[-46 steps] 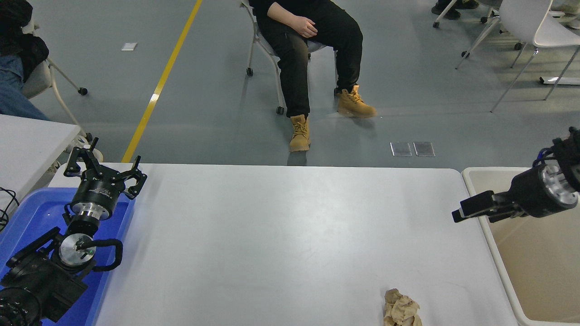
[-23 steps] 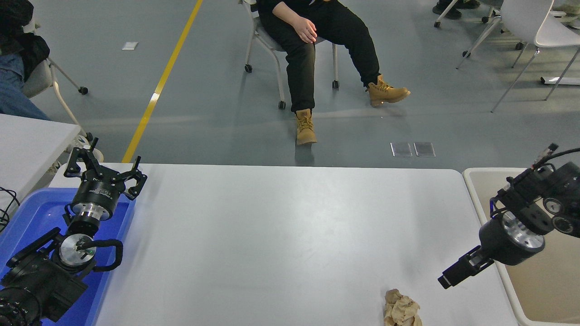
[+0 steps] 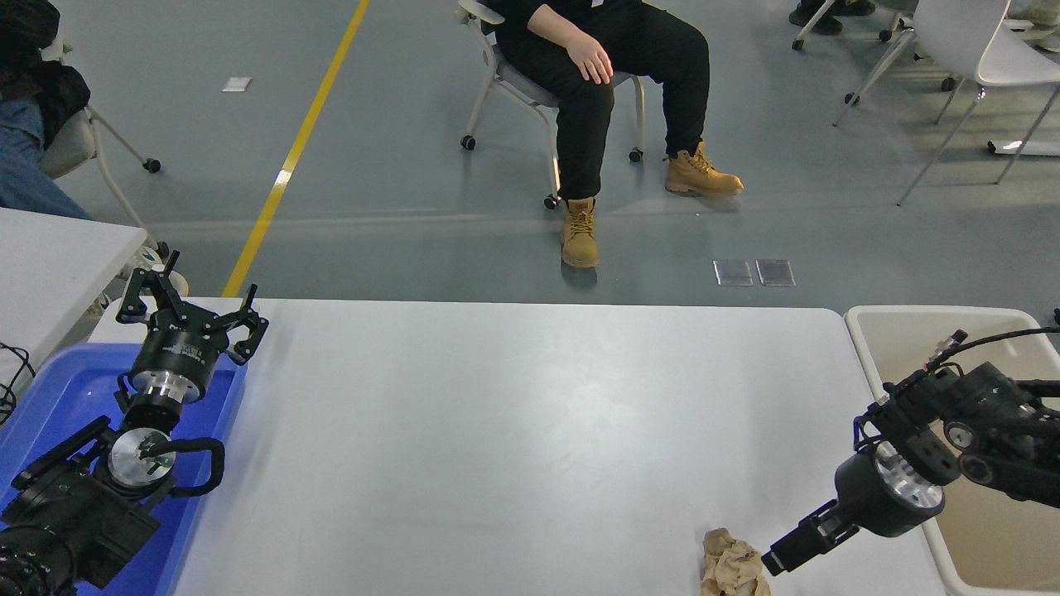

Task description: Clean the table surface

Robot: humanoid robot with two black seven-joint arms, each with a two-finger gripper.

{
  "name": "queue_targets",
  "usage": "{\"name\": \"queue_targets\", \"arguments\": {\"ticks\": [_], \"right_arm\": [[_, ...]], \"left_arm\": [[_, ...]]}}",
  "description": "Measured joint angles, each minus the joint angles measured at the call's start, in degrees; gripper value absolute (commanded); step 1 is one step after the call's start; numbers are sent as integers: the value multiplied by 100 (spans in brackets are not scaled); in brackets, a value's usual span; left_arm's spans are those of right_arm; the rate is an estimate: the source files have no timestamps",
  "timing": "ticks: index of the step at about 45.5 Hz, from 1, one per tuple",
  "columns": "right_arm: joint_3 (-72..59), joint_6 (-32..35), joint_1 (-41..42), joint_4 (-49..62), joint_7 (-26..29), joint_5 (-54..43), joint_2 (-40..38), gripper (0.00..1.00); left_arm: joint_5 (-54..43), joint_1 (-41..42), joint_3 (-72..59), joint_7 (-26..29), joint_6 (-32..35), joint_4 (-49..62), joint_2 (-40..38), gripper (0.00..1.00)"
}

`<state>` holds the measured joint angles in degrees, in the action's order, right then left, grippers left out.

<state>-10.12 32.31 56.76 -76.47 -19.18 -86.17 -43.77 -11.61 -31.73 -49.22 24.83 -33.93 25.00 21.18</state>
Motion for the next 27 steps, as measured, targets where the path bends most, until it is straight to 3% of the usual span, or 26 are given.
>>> {"name": "queue_targets", "arguments": {"ticks": [27], "right_arm": [[518, -754, -948, 503, 2, 9, 177, 98]], "left_arm": [[1, 0, 0, 1, 0, -3, 0, 100]]}}
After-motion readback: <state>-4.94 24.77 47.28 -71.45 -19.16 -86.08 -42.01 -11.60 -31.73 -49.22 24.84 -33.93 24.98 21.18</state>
